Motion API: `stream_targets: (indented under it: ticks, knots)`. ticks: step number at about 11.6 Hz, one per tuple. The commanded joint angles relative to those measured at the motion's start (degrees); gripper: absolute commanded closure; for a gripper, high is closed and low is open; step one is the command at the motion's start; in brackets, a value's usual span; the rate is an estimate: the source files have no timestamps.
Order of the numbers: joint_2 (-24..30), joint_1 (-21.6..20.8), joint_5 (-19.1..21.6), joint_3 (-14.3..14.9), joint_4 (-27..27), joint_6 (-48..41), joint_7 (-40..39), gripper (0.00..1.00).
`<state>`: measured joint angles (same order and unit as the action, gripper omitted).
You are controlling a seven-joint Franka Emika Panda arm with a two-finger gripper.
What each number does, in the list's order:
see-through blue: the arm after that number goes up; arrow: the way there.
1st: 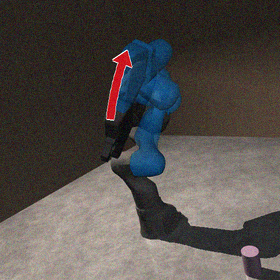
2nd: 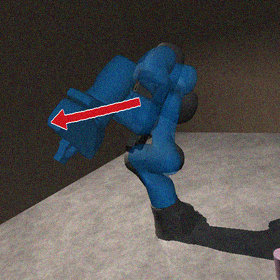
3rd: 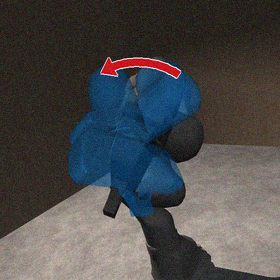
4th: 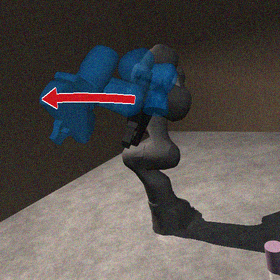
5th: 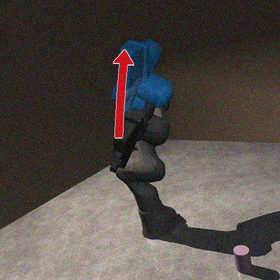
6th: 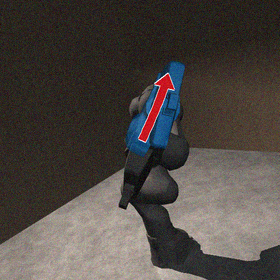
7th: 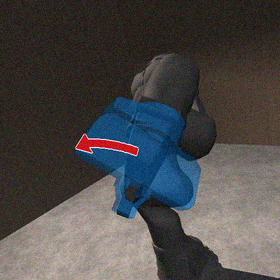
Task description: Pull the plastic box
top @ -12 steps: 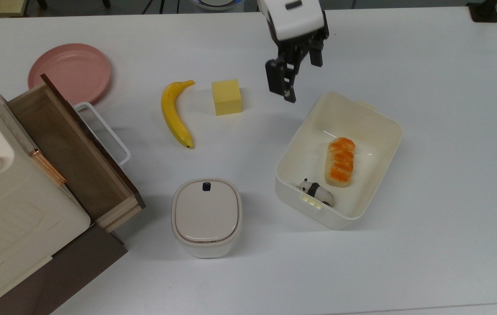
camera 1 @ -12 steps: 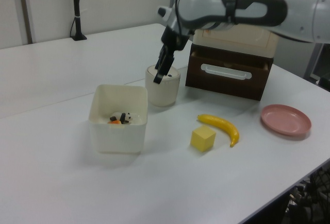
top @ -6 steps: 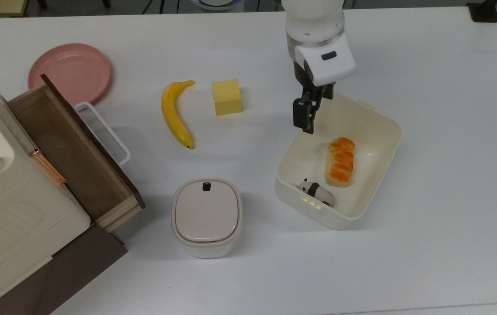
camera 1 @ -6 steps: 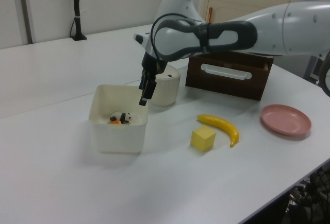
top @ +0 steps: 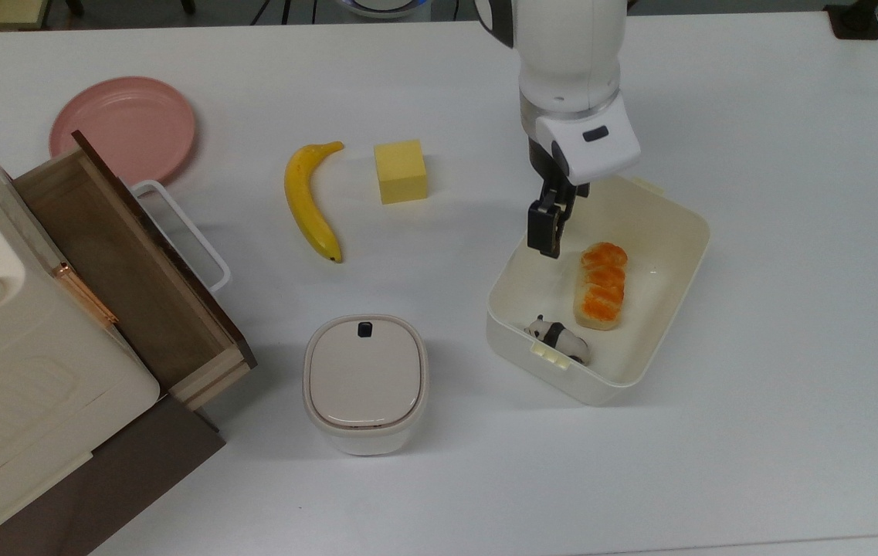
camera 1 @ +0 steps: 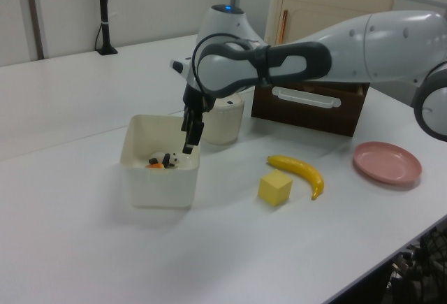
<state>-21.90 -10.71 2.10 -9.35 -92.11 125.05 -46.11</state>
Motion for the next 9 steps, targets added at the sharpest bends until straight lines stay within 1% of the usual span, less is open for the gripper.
stream_targets:
  ticks: [1,4,5,6,7,8,9]
  knots:
    - [-1.74,-1.15,-2.79,0.12,0.79,1.86,-0.38,0.00]
    - [-1.57,-1.59,-3.06,0.64,0.44,1.68,-0.38,0.00]
    - [-1.40,-2.64,-3.06,1.60,0.01,1.60,-0.30,0.00]
    - [-1.05,-2.82,-2.98,2.57,-0.61,1.33,-0.30,0.00]
    - [-0.52,-4.04,-3.06,4.06,-1.05,1.25,-0.38,0.00]
    - [-0.17,-5.53,-2.98,6.16,-1.66,1.24,-0.30,0.00]
    - [-0.08,-5.72,-2.98,6.53,-2.02,1.16,-0.30,0.00]
